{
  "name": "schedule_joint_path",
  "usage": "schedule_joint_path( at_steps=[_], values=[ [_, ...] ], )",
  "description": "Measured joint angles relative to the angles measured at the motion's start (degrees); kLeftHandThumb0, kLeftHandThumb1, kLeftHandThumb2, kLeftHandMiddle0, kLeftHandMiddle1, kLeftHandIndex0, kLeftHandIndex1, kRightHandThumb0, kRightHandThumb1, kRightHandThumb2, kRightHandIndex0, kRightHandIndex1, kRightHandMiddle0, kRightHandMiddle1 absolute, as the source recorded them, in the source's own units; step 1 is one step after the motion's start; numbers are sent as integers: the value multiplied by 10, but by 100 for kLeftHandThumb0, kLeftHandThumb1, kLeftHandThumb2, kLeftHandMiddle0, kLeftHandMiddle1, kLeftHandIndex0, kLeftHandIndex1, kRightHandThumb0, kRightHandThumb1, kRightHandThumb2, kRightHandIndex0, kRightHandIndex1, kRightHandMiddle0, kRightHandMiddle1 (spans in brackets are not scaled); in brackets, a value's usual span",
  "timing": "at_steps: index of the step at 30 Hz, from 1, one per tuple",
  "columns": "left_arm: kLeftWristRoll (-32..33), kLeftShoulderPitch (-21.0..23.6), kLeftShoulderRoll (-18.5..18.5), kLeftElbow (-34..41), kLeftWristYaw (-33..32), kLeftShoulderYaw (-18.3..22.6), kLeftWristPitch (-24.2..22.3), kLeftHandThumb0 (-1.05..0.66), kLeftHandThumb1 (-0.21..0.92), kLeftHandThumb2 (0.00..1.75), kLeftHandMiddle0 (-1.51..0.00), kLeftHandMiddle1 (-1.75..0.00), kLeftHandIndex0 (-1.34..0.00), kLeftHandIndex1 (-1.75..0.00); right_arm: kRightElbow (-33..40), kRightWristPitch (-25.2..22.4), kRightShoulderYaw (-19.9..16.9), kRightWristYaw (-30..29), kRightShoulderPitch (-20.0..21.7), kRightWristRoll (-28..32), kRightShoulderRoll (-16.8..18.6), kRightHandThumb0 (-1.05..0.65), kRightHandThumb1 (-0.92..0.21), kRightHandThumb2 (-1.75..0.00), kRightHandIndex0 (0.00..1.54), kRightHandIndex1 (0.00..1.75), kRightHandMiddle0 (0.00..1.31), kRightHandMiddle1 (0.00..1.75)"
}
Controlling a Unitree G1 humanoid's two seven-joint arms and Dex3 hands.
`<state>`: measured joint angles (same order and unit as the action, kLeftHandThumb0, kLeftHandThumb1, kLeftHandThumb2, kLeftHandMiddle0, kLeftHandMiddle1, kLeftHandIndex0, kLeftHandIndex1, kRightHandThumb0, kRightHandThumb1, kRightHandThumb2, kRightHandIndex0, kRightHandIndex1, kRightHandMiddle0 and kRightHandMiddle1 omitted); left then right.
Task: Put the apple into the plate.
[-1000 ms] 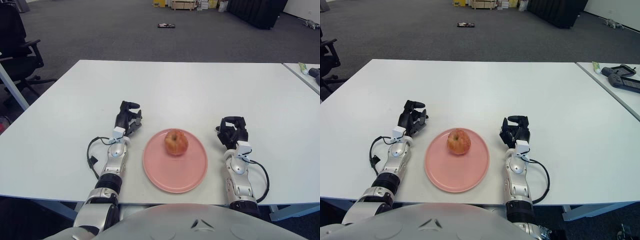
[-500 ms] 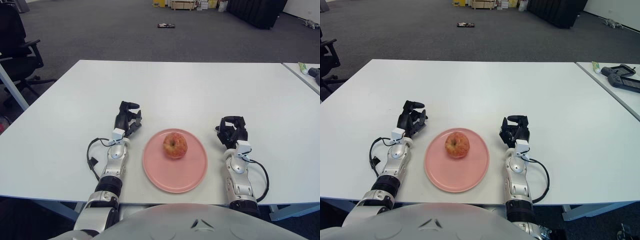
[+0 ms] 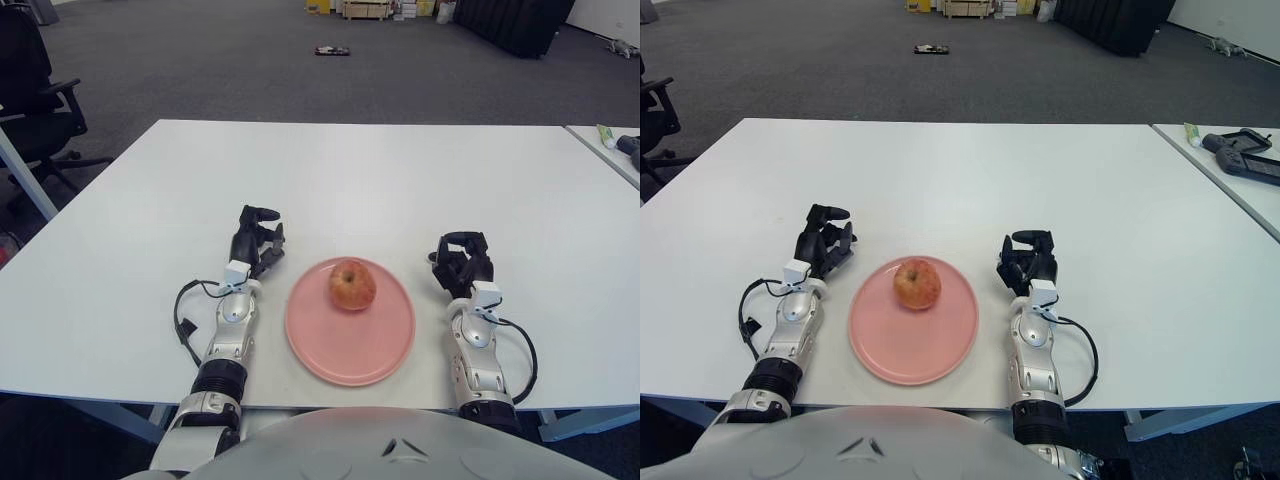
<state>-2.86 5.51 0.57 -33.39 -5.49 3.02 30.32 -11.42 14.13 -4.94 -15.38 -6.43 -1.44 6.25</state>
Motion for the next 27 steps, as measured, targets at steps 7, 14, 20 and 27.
schedule_joint_path(
  at_steps=[7, 14, 20, 27],
  values=[
    [1, -6, 0, 10, 0, -3, -5, -37, 76, 76, -48, -175, -29, -175, 1, -1, 0, 10, -1, 0, 0, -37, -75, -77, 47, 153, 30, 175],
    [-1, -13, 0, 20, -1, -6, -9, -37, 76, 76, -53, -175, -29, -175, 2, -3, -1, 27, -1, 7, 0, -37, -76, -75, 49, 152, 29, 175],
    [-1, -17, -1, 27, -1, -6, -13, -37, 75, 77, -57, -175, -30, -175, 2, -2, -1, 34, -1, 9, 0, -37, -76, -75, 47, 151, 29, 175],
    [2, -21, -1, 32, -1, -6, -13, -37, 75, 77, -56, -175, -30, -175, 2, -2, -1, 35, -1, 6, 0, -37, -77, -74, 46, 152, 29, 175]
  ],
)
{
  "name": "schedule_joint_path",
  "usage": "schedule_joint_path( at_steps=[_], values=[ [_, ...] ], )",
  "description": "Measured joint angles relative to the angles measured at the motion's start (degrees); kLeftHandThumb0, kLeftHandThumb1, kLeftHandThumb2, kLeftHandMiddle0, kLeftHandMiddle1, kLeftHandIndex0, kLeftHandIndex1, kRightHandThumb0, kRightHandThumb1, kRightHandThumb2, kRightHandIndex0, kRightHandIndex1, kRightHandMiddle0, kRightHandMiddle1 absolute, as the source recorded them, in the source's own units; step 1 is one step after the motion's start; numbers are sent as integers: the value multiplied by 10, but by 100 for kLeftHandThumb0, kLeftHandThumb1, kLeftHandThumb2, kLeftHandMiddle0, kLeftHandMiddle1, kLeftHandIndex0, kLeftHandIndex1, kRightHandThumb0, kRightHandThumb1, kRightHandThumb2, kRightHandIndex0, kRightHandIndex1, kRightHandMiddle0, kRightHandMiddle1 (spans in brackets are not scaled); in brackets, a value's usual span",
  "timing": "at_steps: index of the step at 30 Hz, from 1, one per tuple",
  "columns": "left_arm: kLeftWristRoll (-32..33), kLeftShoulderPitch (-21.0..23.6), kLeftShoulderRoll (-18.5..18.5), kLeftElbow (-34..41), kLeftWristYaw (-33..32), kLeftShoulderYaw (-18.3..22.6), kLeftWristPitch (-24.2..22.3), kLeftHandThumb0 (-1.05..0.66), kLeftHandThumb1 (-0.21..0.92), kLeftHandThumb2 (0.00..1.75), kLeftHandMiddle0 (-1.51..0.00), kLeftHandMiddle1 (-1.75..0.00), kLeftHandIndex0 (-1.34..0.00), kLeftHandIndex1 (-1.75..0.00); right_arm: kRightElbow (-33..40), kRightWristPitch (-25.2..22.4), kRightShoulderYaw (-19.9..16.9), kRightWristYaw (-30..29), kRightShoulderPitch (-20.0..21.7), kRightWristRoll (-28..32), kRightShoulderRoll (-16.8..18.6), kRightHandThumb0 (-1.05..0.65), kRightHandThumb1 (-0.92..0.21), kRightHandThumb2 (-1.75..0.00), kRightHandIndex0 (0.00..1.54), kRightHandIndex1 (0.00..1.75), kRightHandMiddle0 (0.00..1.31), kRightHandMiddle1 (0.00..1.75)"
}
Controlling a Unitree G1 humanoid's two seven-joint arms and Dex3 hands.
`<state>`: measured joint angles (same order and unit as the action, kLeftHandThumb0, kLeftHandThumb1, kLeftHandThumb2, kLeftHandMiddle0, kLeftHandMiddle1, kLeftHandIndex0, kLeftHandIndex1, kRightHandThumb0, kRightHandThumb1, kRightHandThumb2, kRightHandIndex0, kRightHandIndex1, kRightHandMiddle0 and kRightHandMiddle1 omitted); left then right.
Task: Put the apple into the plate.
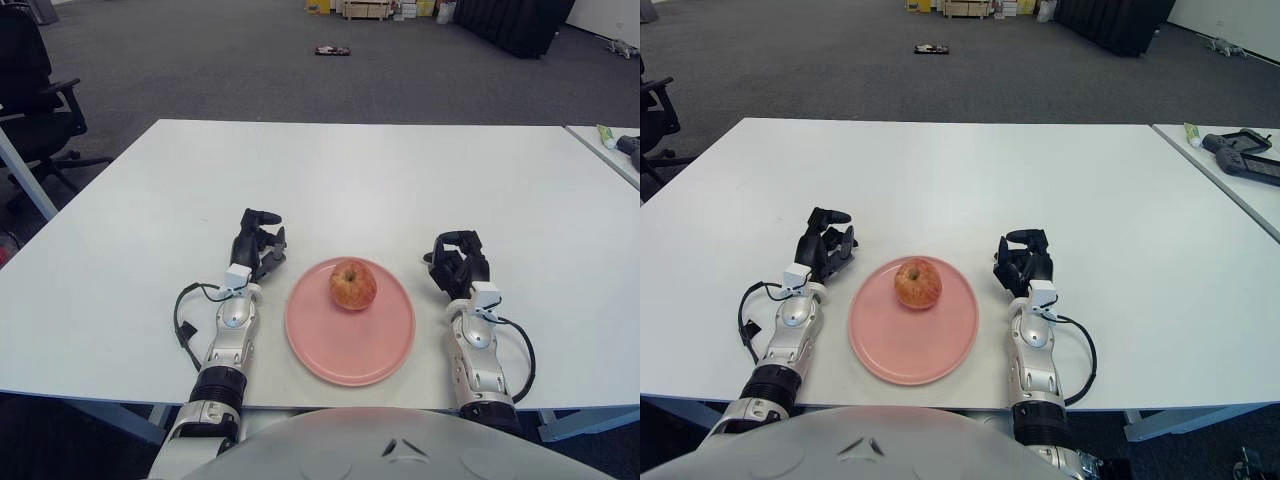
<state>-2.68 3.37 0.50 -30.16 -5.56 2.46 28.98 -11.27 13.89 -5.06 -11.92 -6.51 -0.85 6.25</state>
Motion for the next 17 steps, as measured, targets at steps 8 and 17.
schedule_joint_path(
  at_steps=[8, 17],
  values=[
    [0, -9, 0, 12, 0, 0, -6, -37, 77, 75, -53, -175, -29, -175, 0, 0, 0, 3, 0, -2, 0, -37, -77, -73, 45, 152, 28, 175],
    [-1, -19, 0, 27, -2, 1, -17, -37, 78, 72, -53, -175, -28, -175, -3, 2, 0, 5, 1, -1, 0, -37, -78, -73, 44, 153, 28, 175]
  ],
)
